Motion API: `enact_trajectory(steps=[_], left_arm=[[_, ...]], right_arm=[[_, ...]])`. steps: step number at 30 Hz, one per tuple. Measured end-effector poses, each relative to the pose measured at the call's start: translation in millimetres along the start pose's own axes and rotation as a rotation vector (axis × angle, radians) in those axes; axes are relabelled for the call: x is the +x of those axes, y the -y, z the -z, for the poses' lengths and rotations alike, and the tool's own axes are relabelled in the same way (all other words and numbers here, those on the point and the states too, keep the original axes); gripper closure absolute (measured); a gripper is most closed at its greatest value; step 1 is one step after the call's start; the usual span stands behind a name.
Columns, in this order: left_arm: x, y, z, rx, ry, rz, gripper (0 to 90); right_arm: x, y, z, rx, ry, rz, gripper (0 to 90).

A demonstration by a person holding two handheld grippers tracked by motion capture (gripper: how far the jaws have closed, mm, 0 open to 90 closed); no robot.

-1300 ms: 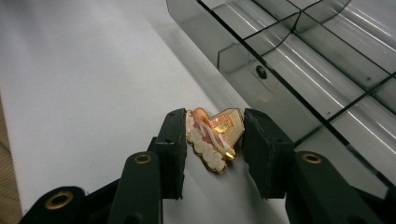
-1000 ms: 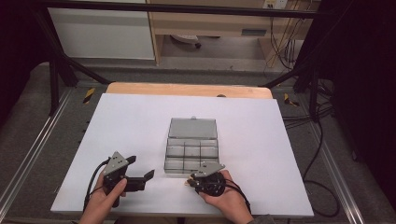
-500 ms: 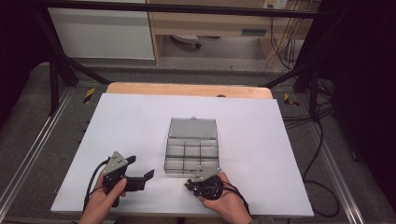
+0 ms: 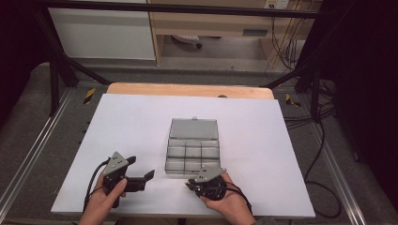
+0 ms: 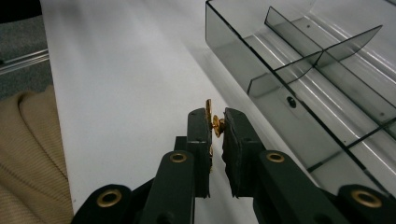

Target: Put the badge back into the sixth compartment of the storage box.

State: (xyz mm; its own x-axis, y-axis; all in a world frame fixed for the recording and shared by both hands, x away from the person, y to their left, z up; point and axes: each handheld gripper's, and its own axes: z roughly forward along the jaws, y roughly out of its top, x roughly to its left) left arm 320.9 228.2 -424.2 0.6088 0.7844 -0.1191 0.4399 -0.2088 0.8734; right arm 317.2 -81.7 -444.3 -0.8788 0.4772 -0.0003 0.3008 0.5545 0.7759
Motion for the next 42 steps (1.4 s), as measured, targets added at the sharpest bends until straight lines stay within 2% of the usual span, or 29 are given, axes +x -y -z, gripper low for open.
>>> enact_trajectory(steps=[7,15,20,22,31,42], left_arm=[[2.6,0.6,0.4,0.006,-0.014,0.005,8.3],[7.0,1.4,1.5,0.003,-0.037,0.021,8.3],[9.4,1.1,1.6,-0.004,-0.042,0.034,8.3],[9.5,0.9,1.4,-0.004,-0.039,0.032,8.4],[7.3,1.2,0.0,0.004,-0.034,0.027,8.1],[6.6,1.4,-0.8,0.005,-0.032,0.029,8.1]], right_arm=[[0.2,-7.8,7.8,-0.055,-0.003,0.003,80.9],[-9.5,-27.5,7.2,-0.054,-0.026,0.029,80.9],[-12.2,-26.4,5.0,-0.098,-0.019,0.008,80.9],[-11.7,-28.1,8.9,-0.108,-0.017,0.022,80.9],[-23.7,-31.0,23.6,-0.22,0.051,-0.003,80.9],[-38.1,-28.5,34.5,-0.263,0.124,-0.05,80.9]])
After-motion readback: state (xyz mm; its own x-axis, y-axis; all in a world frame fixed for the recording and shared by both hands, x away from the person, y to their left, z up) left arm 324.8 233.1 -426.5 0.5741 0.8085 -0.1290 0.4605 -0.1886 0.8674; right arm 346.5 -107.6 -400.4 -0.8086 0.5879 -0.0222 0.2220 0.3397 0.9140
